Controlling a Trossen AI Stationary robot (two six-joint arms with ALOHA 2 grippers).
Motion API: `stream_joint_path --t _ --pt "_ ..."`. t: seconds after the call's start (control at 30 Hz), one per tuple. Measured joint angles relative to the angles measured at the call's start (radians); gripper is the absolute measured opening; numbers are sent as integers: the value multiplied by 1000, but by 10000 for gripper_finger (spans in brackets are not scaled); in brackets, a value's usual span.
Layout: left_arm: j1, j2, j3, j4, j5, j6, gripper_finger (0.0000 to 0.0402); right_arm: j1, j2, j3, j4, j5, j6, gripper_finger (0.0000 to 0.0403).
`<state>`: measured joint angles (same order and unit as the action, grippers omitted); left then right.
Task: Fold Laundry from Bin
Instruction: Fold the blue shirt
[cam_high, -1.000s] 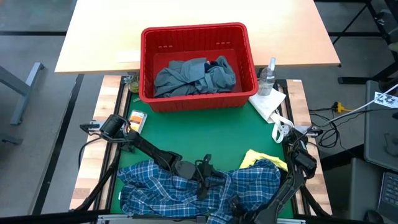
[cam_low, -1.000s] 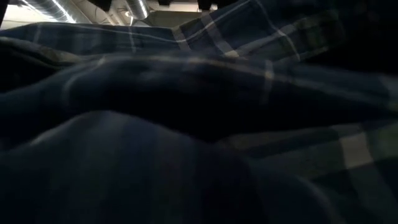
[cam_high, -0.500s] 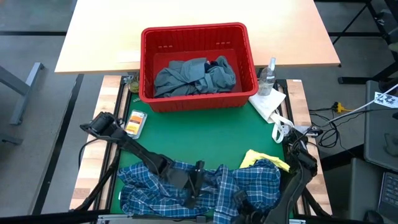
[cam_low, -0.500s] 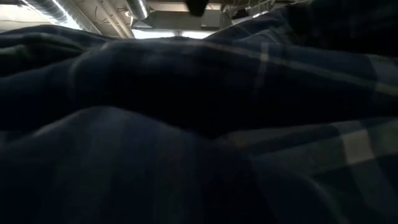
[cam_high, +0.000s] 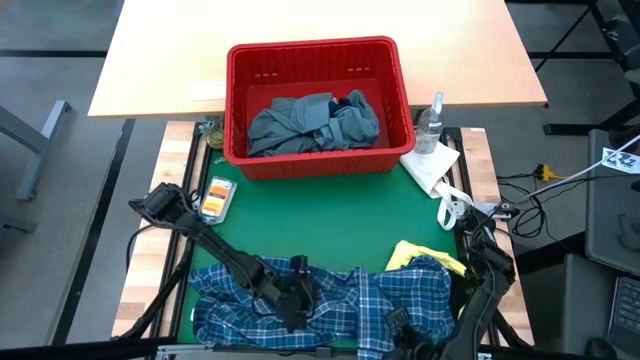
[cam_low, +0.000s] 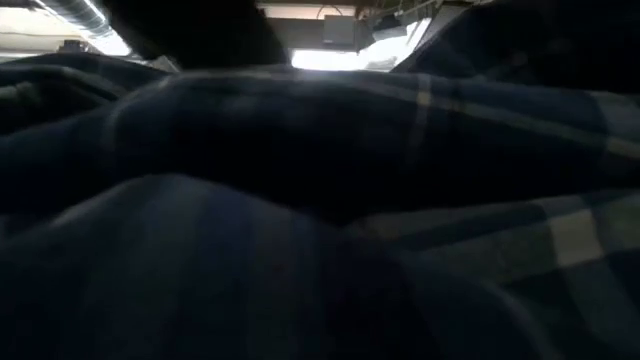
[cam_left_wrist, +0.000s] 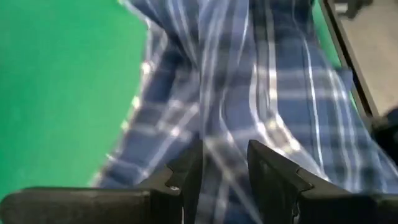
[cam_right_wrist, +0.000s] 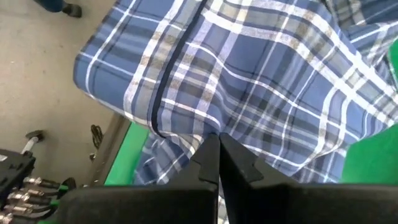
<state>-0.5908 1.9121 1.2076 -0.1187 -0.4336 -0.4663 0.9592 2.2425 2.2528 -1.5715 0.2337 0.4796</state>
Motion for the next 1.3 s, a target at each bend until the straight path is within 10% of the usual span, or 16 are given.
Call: stream_joint_path --t 0.67,1.3 --pt "-86 110 0 10 157 -30 121 49 -146 -42 2 19 -66 4" --pt "-106 110 0 5 156 -29 121 69 -436 -662 1 -153 144 5"
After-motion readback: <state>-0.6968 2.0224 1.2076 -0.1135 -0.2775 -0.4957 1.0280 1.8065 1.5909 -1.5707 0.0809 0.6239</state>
